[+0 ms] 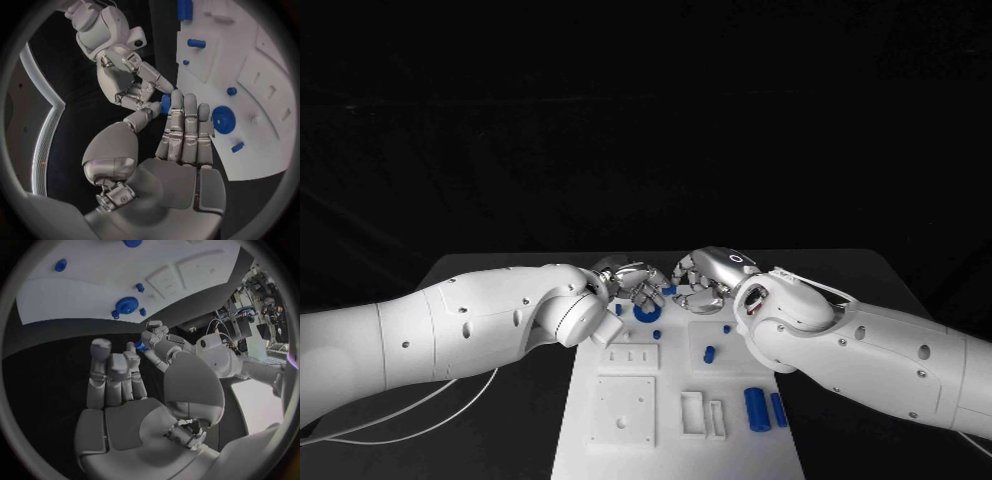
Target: Assemble the parts on the task board
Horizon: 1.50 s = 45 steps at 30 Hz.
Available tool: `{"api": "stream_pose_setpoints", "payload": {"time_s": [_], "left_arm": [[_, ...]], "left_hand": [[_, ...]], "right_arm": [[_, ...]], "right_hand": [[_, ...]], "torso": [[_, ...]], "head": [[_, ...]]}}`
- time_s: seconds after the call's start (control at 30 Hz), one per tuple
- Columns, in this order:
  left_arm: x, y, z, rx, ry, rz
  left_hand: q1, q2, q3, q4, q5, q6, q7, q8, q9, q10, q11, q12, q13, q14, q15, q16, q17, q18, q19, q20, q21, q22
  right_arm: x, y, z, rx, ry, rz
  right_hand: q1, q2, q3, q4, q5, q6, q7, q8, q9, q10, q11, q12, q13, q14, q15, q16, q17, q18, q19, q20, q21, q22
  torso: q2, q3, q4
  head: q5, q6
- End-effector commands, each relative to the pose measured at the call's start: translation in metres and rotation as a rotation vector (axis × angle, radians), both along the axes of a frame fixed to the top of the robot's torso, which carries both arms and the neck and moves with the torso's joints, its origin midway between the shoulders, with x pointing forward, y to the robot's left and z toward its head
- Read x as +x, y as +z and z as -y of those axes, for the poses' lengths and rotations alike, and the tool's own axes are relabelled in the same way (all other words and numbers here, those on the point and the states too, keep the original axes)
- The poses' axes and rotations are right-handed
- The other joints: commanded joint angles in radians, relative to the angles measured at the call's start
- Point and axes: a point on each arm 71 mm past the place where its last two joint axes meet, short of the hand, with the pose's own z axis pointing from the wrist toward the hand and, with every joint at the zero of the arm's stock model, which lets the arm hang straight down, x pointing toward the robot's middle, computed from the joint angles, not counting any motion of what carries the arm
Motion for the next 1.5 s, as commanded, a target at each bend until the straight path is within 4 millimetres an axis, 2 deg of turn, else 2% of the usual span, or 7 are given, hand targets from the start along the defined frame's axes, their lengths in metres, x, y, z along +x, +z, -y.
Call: {"api": "stream_pose_setpoints", "payload": {"time_s": [0.03,0.7,1.03,1.27,1.37,1.43,1.5], "left_arm": [[0.001,0.002,-0.001,0.033,-0.007,0.036],[0.002,0.0,-0.003,0.047,-0.006,0.031],[-0.002,0.001,-0.004,0.094,-0.047,0.084],[-0.004,0.002,-0.019,0.158,-0.039,0.161],[-0.006,0.001,-0.026,0.177,-0.033,0.173],[-0.007,0.0,-0.03,0.185,-0.027,0.178],[-0.008,0.0,-0.032,0.202,-0.028,0.19]], "left_hand": [[0.006,-0.008,0.006,-0.002,0.006,0.084,-0.076,0.003,0.005,0.009,-0.002,0.006,0.002,0.01,0.001,0.006,-0.001,-0.012,0.005,-0.032,0.005,-0.001],[0.009,-0.012,0.005,0.0,0.006,0.088,-0.078,0.004,0.014,0.014,-0.005,0.008,0.004,0.015,-0.003,0.009,-0.001,-0.012,0.008,-0.036,0.01,-0.002],[0.011,-0.014,0.005,0.0,0.004,0.087,-0.078,0.003,0.016,0.015,-0.005,0.008,0.005,0.016,-0.004,0.01,-0.002,-0.013,0.009,-0.037,0.011,-0.003],[0.056,-0.051,0.005,0.032,-0.035,0.085,-0.078,-0.007,0.038,0.027,-0.011,0.015,0.014,0.027,-0.012,0.025,-0.002,-0.014,0.02,-0.047,0.027,-0.007],[0.077,-0.067,-0.002,0.04,-0.04,0.086,-0.078,-0.012,0.045,0.048,-0.023,0.038,0.028,0.047,-0.024,0.051,0.007,-0.01,0.038,-0.056,0.045,-0.005],[0.092,-0.077,-0.008,0.043,-0.047,0.087,-0.078,-0.016,0.049,0.067,-0.035,0.063,0.043,0.064,-0.036,0.074,0.016,-0.007,0.054,-0.065,0.06,-0.002],[0.117,-0.091,-0.019,0.047,-0.061,0.09,-0.081,-0.025,0.052,0.104,-0.058,0.122,0.081,0.103,-0.064,0.122,0.034,0.002,0.097,-0.086,0.096,0.004]], "right_arm": [[-0.003,0.001,-0.001,0.025,0.015,0.011],[-0.006,-0.003,-0.001,0.019,0.023,-0.01],[0.006,-0.005,0.02,0.022,-0.037,0.016],[0.01,-0.003,0.037,0.033,-0.071,0.017],[0.011,-0.002,0.045,0.041,-0.084,0.015],[0.012,-0.001,0.05,0.043,-0.093,0.019],[0.013,0.0,0.056,0.046,-0.104,0.02]], "right_hand": [[0.003,-0.01,-0.007,0.001,0.007,0.0,0.005,-0.002,0.001,0.001,0.003,-0.005,-0.001,0.0,0.01,-0.005,-0.001,0.013,0.0,-0.008,-0.006,0.003],[0.013,-0.003,-0.017,0.0,0.013,0.006,0.003,0.002,0.003,0.004,0.001,-0.005,-0.004,0.001,0.008,-0.006,0.0,0.013,0.001,-0.008,-0.008,0.003],[0.018,-0.004,-0.017,0.003,0.03,0.002,0.004,0.0,0.002,0.003,0.001,-0.006,-0.007,0.0,0.008,-0.008,0.0,0.013,-0.001,-0.007,-0.012,0.002],[0.02,-0.004,-0.016,0.007,0.04,0.003,0.004,0.001,0.002,0.003,0.001,-0.006,-0.008,0.0,0.008,-0.009,0.0,0.013,0.0,-0.006,-0.013,0.002],[0.021,-0.004,-0.016,0.009,0.046,0.003,0.004,0.001,0.001,0.004,0.001,-0.006,-0.008,0.001,0.008,-0.009,0.0,0.013,0.001,-0.006,-0.013,0.002],[0.022,-0.004,-0.015,0.011,0.052,0.004,0.004,0.001,0.001,0.004,0.001,-0.006,-0.009,0.001,0.008,-0.009,0.0,0.013,0.001,-0.006,-0.013,0.002],[0.023,-0.004,-0.015,0.012,0.056,0.004,0.004,0.001,0.001,0.004,0.001,-0.006,-0.009,0.001,0.008,-0.01,0.0,0.013,0.001,-0.006,-0.014,0.002]], "torso": [[0.0,-0.0002,-0.0002],[0.001,0.0003,-0.0003],[0.0,-0.0005,-0.0004],[-0.001,0.0017,-0.0005],[-0.001,0.0017,-0.0004],[-0.001,0.0021,-0.0003],[-0.001,0.0016,-0.0005]], "head": [[0.001,-0.001],[0.002,-0.004],[0.004,-0.005],[0.007,-0.007],[0.007,-0.009],[0.007,-0.011],[0.009,-0.012]]}}
